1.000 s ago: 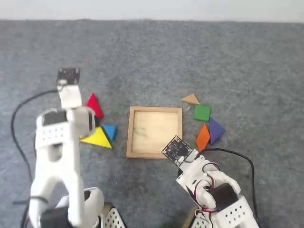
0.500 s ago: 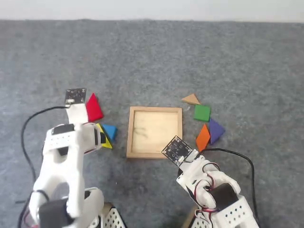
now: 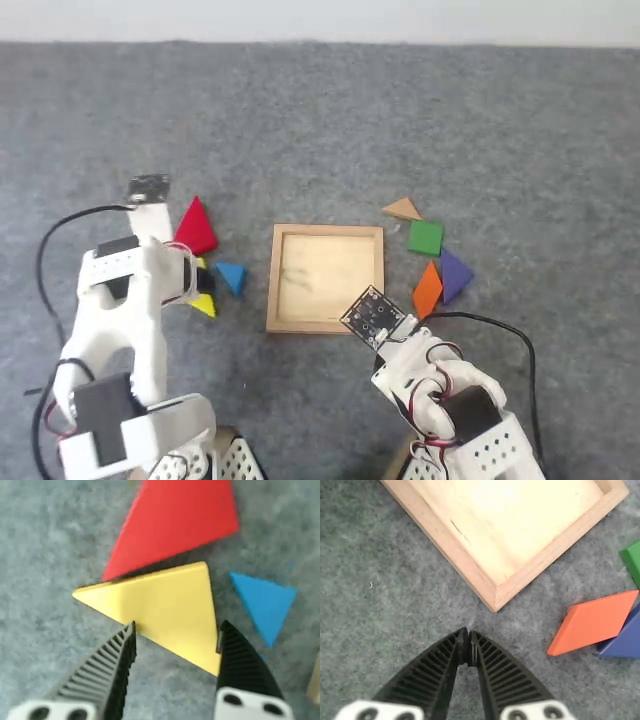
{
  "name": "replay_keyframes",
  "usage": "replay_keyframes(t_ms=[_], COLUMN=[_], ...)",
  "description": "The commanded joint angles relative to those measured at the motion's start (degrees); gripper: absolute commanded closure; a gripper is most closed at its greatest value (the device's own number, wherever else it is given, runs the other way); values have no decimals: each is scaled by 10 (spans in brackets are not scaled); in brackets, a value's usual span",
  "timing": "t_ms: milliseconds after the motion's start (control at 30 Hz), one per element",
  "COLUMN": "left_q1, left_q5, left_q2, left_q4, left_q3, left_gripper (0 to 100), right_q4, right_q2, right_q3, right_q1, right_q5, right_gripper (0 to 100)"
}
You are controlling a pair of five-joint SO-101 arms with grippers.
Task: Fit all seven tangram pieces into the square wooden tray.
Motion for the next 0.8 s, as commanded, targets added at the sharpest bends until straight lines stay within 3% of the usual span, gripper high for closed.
replay_keyframes(t_ms=[0, 267, 400, 667, 767], left_q1=[-5, -37, -34, 9, 40], left_q5=[-160, -187, -193, -225, -156], left_q2=[-3, -2, 4, 4, 4], left_q4=[64, 127, 106, 61, 43], left_q3=[-25, -153, -198, -150, -126], left_gripper=[750, 750, 749, 750, 750], right_q4=[3, 3, 3, 3, 3], right_q2=[-8, -8, -8, -8, -8], right_q3=[10, 10, 10, 10, 10], right_q1=[-3, -3, -3, -3, -3], right_q5=[1, 1, 1, 1, 1], right_gripper=[990, 990, 990, 990, 990])
